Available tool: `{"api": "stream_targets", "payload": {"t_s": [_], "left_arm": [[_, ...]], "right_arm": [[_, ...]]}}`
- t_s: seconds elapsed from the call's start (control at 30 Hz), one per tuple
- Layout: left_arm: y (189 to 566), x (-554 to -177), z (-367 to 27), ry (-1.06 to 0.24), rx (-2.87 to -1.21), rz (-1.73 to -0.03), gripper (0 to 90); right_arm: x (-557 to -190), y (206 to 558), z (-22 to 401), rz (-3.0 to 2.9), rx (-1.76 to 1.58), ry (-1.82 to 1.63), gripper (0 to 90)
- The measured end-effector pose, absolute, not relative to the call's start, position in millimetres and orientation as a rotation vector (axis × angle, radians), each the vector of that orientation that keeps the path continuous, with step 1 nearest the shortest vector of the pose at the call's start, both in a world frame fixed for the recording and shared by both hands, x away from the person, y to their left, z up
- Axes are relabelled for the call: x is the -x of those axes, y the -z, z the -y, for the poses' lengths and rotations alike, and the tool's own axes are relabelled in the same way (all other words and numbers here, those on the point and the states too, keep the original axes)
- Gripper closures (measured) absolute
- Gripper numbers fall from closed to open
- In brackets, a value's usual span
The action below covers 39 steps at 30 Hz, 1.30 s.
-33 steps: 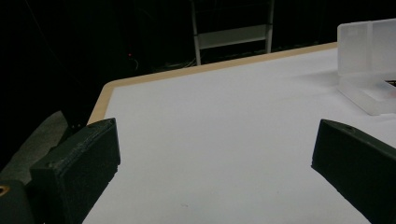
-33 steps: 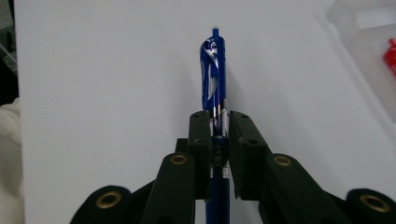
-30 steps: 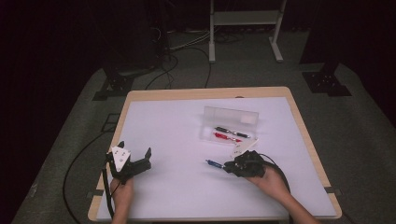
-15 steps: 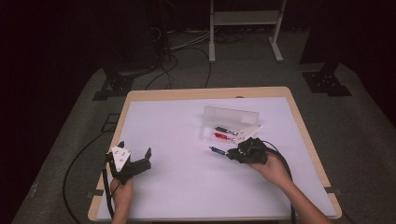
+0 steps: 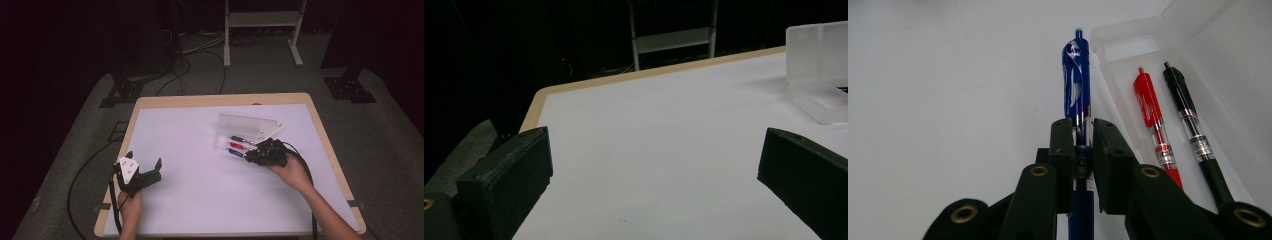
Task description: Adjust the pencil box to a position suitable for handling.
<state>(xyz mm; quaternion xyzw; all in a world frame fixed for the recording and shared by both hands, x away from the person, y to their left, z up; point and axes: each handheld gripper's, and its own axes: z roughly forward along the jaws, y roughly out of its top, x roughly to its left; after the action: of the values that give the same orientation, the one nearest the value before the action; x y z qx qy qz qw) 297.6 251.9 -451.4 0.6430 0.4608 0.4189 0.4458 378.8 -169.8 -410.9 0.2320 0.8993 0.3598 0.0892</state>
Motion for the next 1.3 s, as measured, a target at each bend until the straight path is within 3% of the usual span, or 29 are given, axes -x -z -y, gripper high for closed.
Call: {"api": "stream_targets", "payload": {"t_s": [1.3], "left_arm": [[451,-298,-253,-1.023,-1.579,-1.145,0.4]], "right_arm": [[-425,400,174,-2.647,-0.738,-1.042,78.8]]}}
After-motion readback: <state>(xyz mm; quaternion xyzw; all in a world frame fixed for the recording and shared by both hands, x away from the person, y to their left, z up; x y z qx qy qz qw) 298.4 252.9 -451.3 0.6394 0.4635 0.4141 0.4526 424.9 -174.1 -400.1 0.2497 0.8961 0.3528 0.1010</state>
